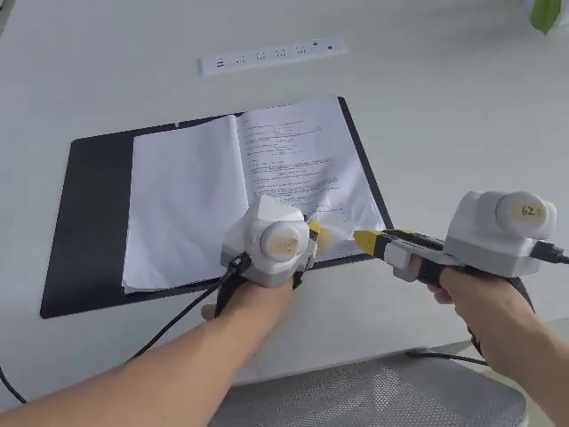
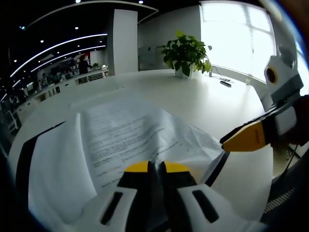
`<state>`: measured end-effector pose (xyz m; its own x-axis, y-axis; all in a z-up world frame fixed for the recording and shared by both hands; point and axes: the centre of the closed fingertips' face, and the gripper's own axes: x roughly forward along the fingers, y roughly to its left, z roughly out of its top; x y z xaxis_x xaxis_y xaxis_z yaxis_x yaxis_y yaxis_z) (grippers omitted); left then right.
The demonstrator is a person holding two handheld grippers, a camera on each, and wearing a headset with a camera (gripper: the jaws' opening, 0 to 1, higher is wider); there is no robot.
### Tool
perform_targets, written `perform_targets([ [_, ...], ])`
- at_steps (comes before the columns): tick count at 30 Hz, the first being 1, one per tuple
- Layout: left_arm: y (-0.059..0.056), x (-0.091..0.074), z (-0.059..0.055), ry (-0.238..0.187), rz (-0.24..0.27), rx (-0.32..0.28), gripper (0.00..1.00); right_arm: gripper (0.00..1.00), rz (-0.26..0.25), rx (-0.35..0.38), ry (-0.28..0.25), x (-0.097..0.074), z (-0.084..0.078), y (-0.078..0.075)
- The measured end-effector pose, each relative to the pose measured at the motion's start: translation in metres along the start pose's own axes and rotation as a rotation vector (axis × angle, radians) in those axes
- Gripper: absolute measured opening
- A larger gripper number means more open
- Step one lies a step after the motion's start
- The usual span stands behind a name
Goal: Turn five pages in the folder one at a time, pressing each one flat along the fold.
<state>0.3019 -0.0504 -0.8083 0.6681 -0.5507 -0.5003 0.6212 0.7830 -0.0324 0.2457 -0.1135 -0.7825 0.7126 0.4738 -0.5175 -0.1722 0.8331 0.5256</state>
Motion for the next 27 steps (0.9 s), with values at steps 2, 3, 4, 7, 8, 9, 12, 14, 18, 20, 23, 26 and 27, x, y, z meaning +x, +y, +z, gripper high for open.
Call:
perform_targets([
  [2, 0.000, 0.000, 0.000, -0.001, 0.001, 0.000, 0.07, 0.26, -0.006, 0.027, 0.011, 0.001, -0.003, -0.003],
  [3, 0.000, 0.000, 0.000, -0.001, 0.001, 0.001, 0.07, 0.25, -0.011, 0.038, 0.010, 0.000, -0.003, -0.004],
  [4, 0.000, 0.000, 0.000, -0.001, 0.000, 0.004, 0.07, 0.24, -0.010, 0.056, 0.009, 0.000, -0.003, -0.005],
  [7, 0.000, 0.000, 0.000, -0.001, -0.001, 0.004, 0.07, 0.22, -0.014, 0.077, 0.017, 0.000, -0.005, -0.006],
  [8, 0.000, 0.000, 0.000, -0.001, -0.001, 0.002, 0.07, 0.21, -0.018, 0.076, 0.021, 0.001, -0.007, -0.008],
  [9, 0.000, 0.000, 0.000, -0.001, 0.000, 0.001, 0.07, 0.20, -0.023, 0.095, 0.026, 0.002, -0.009, -0.010],
  [12, 0.000, 0.001, 0.000, -0.001, -0.001, 0.001, 0.07, 0.19, -0.011, 0.131, 0.011, 0.001, -0.006, -0.008],
  [14, 0.000, 0.001, 0.000, -0.001, -0.001, 0.004, 0.07, 0.17, -0.013, 0.122, 0.008, 0.002, -0.006, -0.006],
  [18, 0.000, 0.001, 0.000, -0.002, -0.001, 0.003, 0.07, 0.07, -0.025, 0.116, 0.006, 0.003, -0.005, -0.009],
  [20, 0.000, 0.001, 0.000, -0.002, -0.001, 0.000, 0.08, 0.02, -0.034, 0.125, -0.004, 0.003, -0.003, -0.011],
  [23, 0.000, 0.001, 0.000, 0.000, 0.000, -0.002, 0.08, 0.00, -0.034, 0.127, -0.005, 0.004, -0.003, -0.011],
  [26, 0.000, 0.001, 0.000, 0.001, 0.001, -0.006, 0.08, 0.00, -0.035, 0.125, -0.008, 0.003, -0.003, -0.011],
  [27, 0.000, 0.001, 0.000, 0.001, 0.000, -0.009, 0.09, 0.00, -0.033, 0.127, -0.011, 0.002, -0.002, -0.010],
])
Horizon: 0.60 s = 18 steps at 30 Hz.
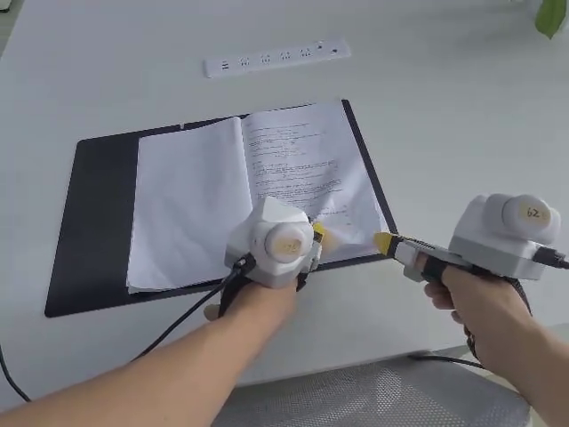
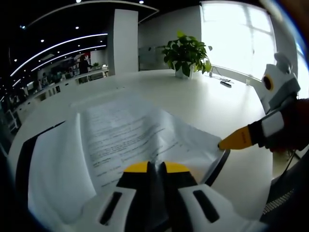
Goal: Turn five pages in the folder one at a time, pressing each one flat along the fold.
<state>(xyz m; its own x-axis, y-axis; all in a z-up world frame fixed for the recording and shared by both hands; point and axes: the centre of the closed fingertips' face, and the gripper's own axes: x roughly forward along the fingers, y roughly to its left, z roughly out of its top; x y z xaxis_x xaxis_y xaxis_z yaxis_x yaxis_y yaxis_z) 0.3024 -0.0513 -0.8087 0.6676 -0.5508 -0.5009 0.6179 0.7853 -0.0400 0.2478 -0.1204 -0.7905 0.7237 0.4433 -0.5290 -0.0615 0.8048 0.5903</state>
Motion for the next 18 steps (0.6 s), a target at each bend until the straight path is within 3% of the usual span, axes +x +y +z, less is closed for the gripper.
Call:
perform_targets([
  [5, 0.000, -0.003, 0.001, 0.012, -0.019, 0.011, 0.08, 0.00, 0.016, 0.002, -0.025, -0.007, 0.007, 0.005],
  [10, 0.011, -0.015, -0.001, 0.051, -0.019, 0.004, 0.07, 0.00, 0.069, -0.019, -0.061, -0.014, 0.021, 0.024],
  [18, 0.025, -0.044, 0.014, 0.007, -0.034, -0.014, 0.13, 0.00, 0.184, -0.064, -0.098, -0.023, 0.038, 0.068],
])
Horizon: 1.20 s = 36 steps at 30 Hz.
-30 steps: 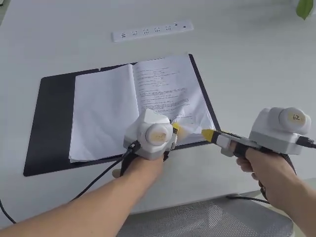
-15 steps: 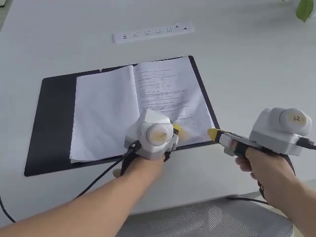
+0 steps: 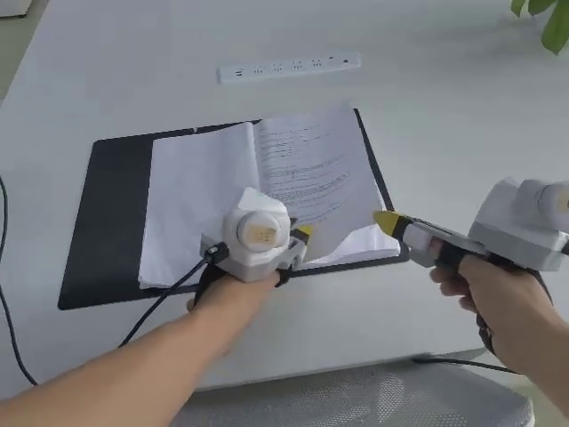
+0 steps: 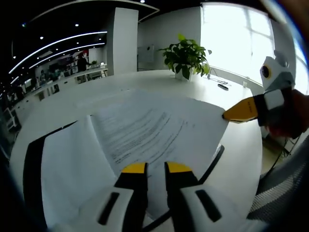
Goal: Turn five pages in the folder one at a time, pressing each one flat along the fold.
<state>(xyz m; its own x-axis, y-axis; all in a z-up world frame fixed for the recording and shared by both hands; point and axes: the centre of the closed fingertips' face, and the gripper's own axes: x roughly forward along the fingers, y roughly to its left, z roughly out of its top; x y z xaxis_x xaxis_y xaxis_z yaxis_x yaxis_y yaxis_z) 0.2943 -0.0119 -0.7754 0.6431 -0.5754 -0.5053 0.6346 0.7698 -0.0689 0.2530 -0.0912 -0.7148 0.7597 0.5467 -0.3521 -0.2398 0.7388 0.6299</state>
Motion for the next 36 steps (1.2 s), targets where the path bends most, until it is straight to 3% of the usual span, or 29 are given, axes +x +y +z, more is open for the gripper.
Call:
perform_targets([
  [6, 0.017, -0.033, 0.013, -0.049, 0.006, -0.013, 0.16, 0.00, 0.122, -0.065, -0.009, 0.008, 0.005, 0.048],
  [11, 0.038, -0.065, 0.018, -0.087, 0.032, -0.038, 0.17, 0.00, 0.196, -0.110, 0.020, 0.022, -0.005, 0.084],
  [19, 0.080, -0.113, 0.011, -0.115, 0.104, -0.078, 0.19, 0.00, 0.300, -0.159, 0.078, 0.057, -0.030, 0.141],
  [25, 0.107, -0.142, 0.001, -0.126, 0.156, -0.092, 0.19, 0.00, 0.311, -0.182, 0.145, 0.087, -0.054, 0.163],
  [31, 0.135, -0.165, -0.011, -0.125, 0.208, -0.118, 0.19, 0.00, 0.318, -0.195, 0.219, 0.118, -0.081, 0.176],
  [36, 0.151, -0.178, -0.018, -0.125, 0.239, -0.137, 0.18, 0.00, 0.319, -0.204, 0.281, 0.145, -0.104, 0.181],
])
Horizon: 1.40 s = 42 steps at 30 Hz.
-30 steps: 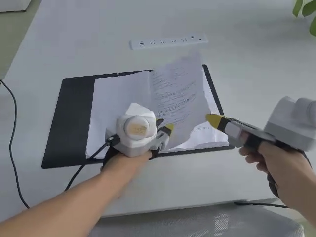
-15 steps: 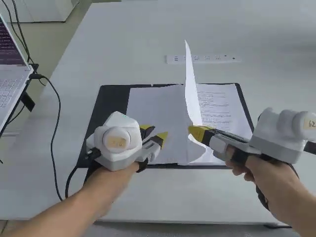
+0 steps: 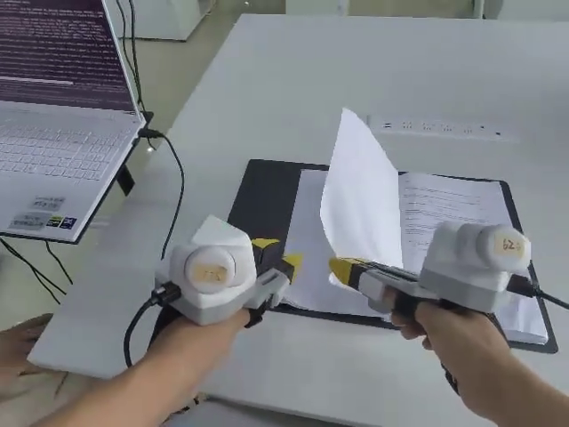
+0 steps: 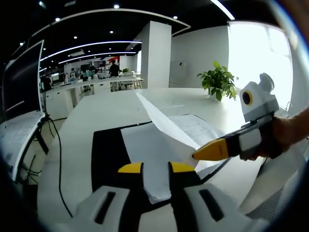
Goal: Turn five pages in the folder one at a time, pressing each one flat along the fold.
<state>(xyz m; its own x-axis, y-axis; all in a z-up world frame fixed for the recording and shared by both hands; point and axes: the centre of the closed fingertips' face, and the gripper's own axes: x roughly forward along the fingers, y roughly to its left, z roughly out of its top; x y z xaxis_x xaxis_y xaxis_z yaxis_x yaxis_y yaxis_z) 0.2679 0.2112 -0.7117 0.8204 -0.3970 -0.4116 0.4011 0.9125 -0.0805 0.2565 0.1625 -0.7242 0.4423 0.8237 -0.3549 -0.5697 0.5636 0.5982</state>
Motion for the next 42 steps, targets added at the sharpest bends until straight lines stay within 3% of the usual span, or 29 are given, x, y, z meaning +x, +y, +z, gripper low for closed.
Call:
perform_targets([
  [8, 0.019, -0.004, -0.009, 0.015, 0.033, -0.015, 0.17, 0.00, -0.008, -0.001, 0.080, 0.031, -0.022, -0.005],
  [25, 0.018, 0.005, -0.024, 0.048, 0.035, -0.027, 0.16, 0.00, -0.031, 0.046, 0.169, 0.060, -0.055, -0.020],
  [32, 0.019, 0.014, -0.032, 0.069, 0.035, -0.023, 0.15, 0.06, 0.012, 0.073, 0.161, 0.061, -0.060, -0.011],
  [35, 0.016, 0.020, -0.035, 0.073, 0.025, -0.018, 0.15, 0.06, 0.027, 0.067, 0.154, 0.054, -0.059, -0.007],
  [39, 0.008, 0.031, -0.042, 0.094, -0.004, 0.003, 0.14, 0.04, 0.015, 0.066, 0.128, 0.039, -0.053, -0.015],
  [42, 0.000, 0.040, -0.047, 0.107, -0.027, 0.028, 0.13, 0.02, -0.014, 0.084, 0.074, 0.024, -0.038, -0.031],
])
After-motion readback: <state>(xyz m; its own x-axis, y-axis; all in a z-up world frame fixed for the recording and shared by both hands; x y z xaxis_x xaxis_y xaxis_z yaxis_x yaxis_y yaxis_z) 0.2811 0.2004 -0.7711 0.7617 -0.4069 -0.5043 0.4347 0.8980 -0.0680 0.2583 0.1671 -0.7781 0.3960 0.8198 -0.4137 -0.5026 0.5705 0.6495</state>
